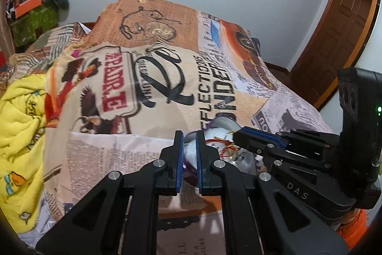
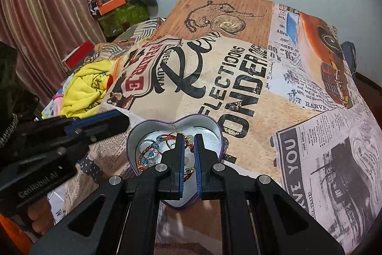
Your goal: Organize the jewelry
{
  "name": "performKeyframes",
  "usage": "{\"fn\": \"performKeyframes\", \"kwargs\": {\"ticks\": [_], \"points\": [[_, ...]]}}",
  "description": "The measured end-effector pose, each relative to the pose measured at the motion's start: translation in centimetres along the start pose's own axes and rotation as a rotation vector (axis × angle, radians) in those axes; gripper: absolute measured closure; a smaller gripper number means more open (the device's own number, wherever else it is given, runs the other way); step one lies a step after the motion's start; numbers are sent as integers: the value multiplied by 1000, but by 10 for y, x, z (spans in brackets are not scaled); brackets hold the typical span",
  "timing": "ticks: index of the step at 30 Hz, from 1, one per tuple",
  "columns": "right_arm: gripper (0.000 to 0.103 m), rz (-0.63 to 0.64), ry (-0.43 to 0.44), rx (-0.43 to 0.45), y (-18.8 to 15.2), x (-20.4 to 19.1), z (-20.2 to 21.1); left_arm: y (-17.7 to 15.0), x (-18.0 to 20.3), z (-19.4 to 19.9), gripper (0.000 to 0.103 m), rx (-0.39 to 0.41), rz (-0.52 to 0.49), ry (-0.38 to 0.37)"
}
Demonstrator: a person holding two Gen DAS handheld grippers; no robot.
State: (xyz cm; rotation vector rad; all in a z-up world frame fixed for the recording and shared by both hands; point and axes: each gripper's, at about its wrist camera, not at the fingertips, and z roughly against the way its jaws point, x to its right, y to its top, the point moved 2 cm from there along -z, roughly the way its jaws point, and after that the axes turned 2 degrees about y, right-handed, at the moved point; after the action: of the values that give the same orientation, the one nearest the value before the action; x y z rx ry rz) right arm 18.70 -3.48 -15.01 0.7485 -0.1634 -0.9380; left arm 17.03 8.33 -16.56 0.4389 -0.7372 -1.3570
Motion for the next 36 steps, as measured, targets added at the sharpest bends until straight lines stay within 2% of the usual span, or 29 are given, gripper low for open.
{"fn": "performKeyframes", "kwargs": {"ticks": [3, 7, 12, 17, 21, 26, 31, 33, 36], "points": [[96, 19, -13, 1, -1, -4, 0, 0, -7, 5, 86, 10, 6, 22], [94, 24, -18, -25, 0, -6, -3, 0, -12, 10, 83, 15, 12, 42], [70, 24, -35, -24, 0, -8, 2, 0, -13, 16, 80, 20, 13, 54], [68, 29, -51, 8, 4, -10, 18, 3, -9, 29, 80, 39, 6, 58], [68, 19, -57, 53, 10, -12, 43, 8, 1, 52, 80, 83, -17, 64], [68, 12, -81, 178, 19, -19, 98, 19, 18, 98, 78, 174, -46, 57], [68, 17, -109, 359, 22, -35, 173, 23, 43, 161, 69, 318, -96, 60], [68, 24, -120, 424, 22, -43, 197, 22, 51, 187, 59, 380, -107, 63], [67, 39, -139, 529, 16, -59, 237, 18, 62, 228, 51, 480, -113, 63]]}}
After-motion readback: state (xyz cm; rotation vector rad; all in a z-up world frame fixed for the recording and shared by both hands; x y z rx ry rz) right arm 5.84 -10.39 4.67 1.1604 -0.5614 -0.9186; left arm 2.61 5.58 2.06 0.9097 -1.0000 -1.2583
